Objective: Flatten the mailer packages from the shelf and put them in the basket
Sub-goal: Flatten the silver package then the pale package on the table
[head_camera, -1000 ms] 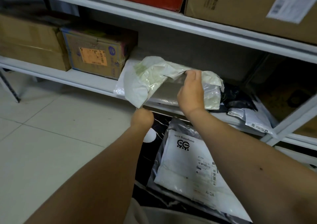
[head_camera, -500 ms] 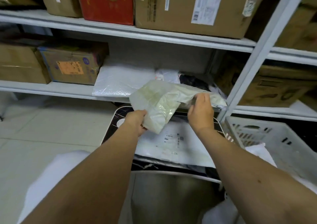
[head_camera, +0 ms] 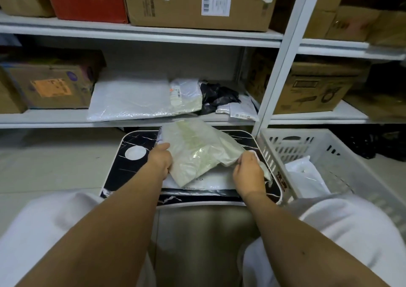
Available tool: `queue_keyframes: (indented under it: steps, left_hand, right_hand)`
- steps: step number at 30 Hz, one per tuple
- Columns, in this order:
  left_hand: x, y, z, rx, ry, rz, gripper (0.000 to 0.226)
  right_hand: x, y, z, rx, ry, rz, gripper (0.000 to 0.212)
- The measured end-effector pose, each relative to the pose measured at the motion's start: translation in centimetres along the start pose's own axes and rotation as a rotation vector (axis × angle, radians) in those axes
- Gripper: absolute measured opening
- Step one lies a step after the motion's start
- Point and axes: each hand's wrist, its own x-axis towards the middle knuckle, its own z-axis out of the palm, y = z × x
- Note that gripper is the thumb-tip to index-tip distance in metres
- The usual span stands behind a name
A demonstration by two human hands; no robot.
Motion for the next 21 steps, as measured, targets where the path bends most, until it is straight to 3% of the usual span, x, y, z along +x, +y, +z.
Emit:
queue_keyframes:
  steps: [3, 7, 10, 12, 15, 18, 21]
  left_hand:
    - [1.2, -0.4, -0.6, 0.093, 0.061, 0.021, 0.056]
    - [3.3, -1.1, -1.8, 0.357, 0.163, 0.053, 0.049]
    - [2.9, -1.2, -1.7, 0.733, 0.218, 0.107, 0.049]
    - [2.3, -1.3, -0.6, 0.962, 0.242, 0.275, 0.055]
    - [2.6, -2.3, 2.0, 1.197, 0.111, 0.560, 0.056]
    - [4.1, -3.6, 3.6, 1.372, -0.033, 0.617, 0.054]
    - [5.3, -5.4, 3.9, 1.483, -0.109, 0.632, 0.056]
  right_hand:
    - [-0.4, -0.2, 0.9, -0.067, -0.058, 0.033, 0.005]
    - [-0.5, -0.6, 2.2, -0.357, -0.159, -0.096, 0.022]
    - [0.3, -1.0, 3.3, -0.370, -0.005, -0.138, 0.033]
    - [1.3, -1.3, 4.1, -0.330, 0.073, -0.177, 0.045]
    - [3.1, -2.3, 5.2, -0.319, -0.140, -0.210, 0.048]
    - [5.0, -2.9, 6.8, -0.297, -0.385, -0.251, 0.051]
    - [6.0, -1.9, 8.5, -0.337, -0.531, -0.241, 0.053]
